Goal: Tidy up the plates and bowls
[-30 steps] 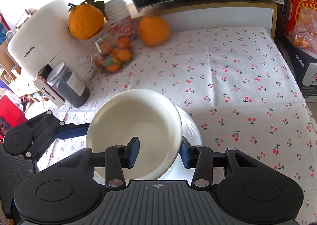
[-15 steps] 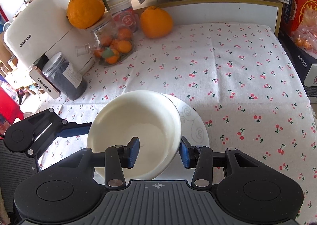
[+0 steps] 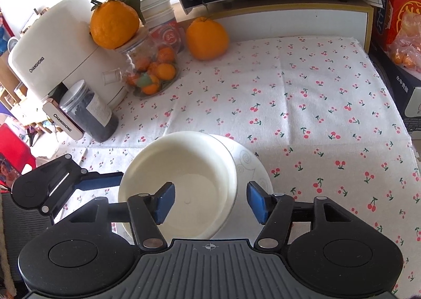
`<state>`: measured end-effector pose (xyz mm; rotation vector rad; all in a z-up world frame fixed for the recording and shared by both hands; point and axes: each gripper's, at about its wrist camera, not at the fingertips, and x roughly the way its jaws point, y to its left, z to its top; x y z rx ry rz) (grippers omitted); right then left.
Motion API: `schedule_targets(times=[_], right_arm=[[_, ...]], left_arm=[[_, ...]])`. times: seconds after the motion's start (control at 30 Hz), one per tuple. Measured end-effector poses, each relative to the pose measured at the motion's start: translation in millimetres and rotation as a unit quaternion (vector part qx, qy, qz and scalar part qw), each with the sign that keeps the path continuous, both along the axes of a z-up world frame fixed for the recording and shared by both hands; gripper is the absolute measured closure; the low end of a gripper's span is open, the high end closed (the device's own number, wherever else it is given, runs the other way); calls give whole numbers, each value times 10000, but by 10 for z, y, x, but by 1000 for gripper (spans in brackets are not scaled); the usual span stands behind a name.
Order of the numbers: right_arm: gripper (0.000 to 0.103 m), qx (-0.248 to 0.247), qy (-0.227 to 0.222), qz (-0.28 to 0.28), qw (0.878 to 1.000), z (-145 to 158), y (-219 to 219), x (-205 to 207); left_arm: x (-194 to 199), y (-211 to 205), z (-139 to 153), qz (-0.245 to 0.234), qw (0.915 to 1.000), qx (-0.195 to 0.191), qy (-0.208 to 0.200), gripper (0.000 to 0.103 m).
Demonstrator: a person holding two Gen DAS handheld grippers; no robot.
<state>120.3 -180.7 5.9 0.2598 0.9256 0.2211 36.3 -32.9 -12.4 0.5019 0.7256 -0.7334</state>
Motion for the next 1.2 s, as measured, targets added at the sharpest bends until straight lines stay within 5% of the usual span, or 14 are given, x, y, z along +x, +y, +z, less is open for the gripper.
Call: schedule_targets(times=[0.2, 0.43, 0.7, 1.0, 1.2], right_arm=[[23, -76, -265, -172, 9995, 137, -172, -103], [19, -143, -286, -537, 9980, 224, -314, -382], [18, -654, -252, -684, 9952, 242, -171, -696], [14, -978, -262, -819, 9915, 179, -125, -904], [12, -907, -171, -881, 9918, 181, -127, -912]], left_arm=[[-99, 121, 150, 111, 9997, -195, 54, 5], [-248, 184, 338, 1083, 9935, -359, 50, 2], [-424, 230, 390, 2321, 9700, -592, 423, 1], [-508, 168, 412, 2919, 9553, -419, 202, 0], [-462, 173, 338, 3279, 9425, -487, 426, 0]])
